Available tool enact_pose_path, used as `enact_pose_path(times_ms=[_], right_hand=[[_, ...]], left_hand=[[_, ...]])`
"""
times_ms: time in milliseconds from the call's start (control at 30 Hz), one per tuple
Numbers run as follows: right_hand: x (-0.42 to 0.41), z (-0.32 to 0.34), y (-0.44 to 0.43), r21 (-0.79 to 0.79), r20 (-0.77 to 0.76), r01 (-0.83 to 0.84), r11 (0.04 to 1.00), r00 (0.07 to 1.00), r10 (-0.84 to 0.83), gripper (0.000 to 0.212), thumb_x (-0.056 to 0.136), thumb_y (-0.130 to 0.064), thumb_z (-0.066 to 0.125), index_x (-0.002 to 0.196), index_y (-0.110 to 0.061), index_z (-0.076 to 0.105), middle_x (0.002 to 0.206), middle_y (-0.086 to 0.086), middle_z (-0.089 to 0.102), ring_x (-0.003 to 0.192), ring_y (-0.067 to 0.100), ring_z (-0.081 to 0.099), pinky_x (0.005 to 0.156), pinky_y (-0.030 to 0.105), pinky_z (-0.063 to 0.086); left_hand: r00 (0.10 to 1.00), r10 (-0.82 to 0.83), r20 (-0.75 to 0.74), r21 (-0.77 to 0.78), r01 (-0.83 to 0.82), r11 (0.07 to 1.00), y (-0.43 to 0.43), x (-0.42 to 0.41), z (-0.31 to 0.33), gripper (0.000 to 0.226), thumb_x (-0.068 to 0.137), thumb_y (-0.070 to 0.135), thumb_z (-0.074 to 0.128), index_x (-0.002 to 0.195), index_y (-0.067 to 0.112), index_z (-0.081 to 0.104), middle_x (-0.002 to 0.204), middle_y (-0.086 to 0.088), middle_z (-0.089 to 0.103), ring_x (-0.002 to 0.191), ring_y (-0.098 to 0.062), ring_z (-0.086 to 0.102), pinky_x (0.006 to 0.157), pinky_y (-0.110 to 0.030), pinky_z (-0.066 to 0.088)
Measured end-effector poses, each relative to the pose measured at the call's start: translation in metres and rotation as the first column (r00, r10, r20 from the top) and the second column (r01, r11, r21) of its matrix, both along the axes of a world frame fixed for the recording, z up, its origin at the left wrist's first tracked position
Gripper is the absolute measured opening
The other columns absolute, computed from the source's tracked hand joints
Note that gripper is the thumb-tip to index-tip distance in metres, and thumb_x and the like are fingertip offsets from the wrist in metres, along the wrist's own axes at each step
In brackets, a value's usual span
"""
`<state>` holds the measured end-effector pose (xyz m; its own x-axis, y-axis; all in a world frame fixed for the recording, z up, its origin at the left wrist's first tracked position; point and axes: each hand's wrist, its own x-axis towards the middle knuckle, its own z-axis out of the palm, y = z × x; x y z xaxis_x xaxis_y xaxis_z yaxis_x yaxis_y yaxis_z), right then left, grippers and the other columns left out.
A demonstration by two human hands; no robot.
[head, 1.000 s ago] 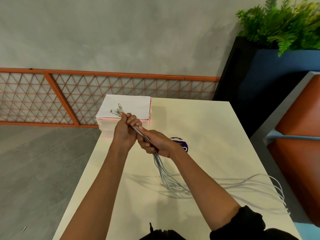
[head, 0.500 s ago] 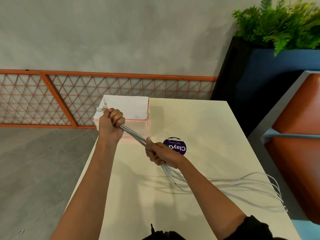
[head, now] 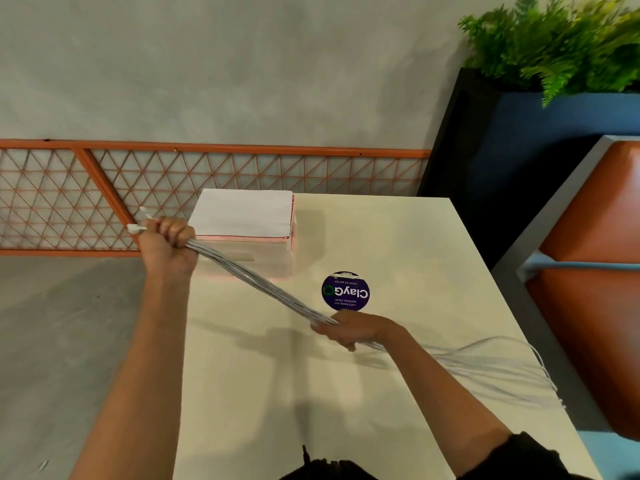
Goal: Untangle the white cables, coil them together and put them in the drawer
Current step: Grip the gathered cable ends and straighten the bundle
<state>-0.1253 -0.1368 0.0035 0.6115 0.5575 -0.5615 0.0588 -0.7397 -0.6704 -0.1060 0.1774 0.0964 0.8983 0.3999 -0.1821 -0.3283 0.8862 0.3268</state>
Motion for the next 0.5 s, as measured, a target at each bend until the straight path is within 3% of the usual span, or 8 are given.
enact_pose_path(times_ms=[133,233,300,367,500], right_hand=[[-0.012,-0.036,-0.034,-0.057,0.179,0.275,0.960,0.949,-0.261,0.060,0.077,-0.073,0.053,0.059,-0.019,0.035,0.057,-0.004,0.037,0.055,0.013,0.037,0.057,0.028,0.028],[-0.015,-0.044,-0.039,-0.101,0.298,0.292,0.951,0.921,-0.251,0.053,0.081,-0.070,0.052,0.058,-0.022,0.043,0.057,-0.005,0.047,0.059,0.015,0.047,0.056,0.029,0.032],[-0.015,-0.052,-0.048,-0.211,0.407,0.279,0.937,0.896,-0.175,0.039,0.088,-0.059,0.050,0.077,-0.023,0.062,0.080,0.000,0.065,0.081,0.020,0.060,0.065,0.030,0.041],[-0.019,-0.062,-0.069,-0.304,0.498,0.361,0.882,0.849,-0.176,0.032,0.093,-0.048,0.048,0.095,-0.022,0.065,0.103,0.002,0.067,0.100,0.024,0.060,0.077,0.031,0.043],[-0.035,-0.081,-0.109,-0.422,0.661,0.576,0.700,0.724,-0.197,0.039,0.098,-0.047,0.036,0.102,-0.023,0.067,0.105,-0.001,0.068,0.108,0.022,0.057,0.093,0.032,0.032]], left_hand=[[0.996,0.066,-0.060,0.039,-0.063,0.997,0.015,-0.003,0.006,0.045,0.104,0.028,0.027,0.060,0.020,0.032,0.041,0.008,0.024,0.032,-0.005,0.018,0.033,-0.015,0.012],[0.993,0.071,-0.098,0.080,-0.063,0.995,0.009,-0.003,-0.002,0.042,0.103,0.028,0.025,0.062,0.021,0.030,0.040,0.008,0.024,0.032,-0.005,0.019,0.033,-0.016,0.013],[0.991,0.089,-0.098,0.073,-0.082,0.994,0.011,-0.006,-0.004,0.046,0.103,0.024,0.025,0.059,0.020,0.034,0.040,0.008,0.024,0.032,-0.005,0.019,0.033,-0.016,0.014],[0.986,0.132,-0.104,0.083,-0.123,0.989,0.021,-0.010,-0.003,0.057,0.102,0.018,0.025,0.047,0.020,0.038,0.041,0.008,0.023,0.033,-0.006,0.019,0.033,-0.016,0.015],[0.971,0.201,-0.132,0.181,-0.176,0.968,0.039,-0.015,-0.002,0.044,0.101,0.017,0.026,0.058,0.022,0.033,0.043,0.008,0.022,0.036,-0.006,0.017,0.036,-0.017,0.015]])
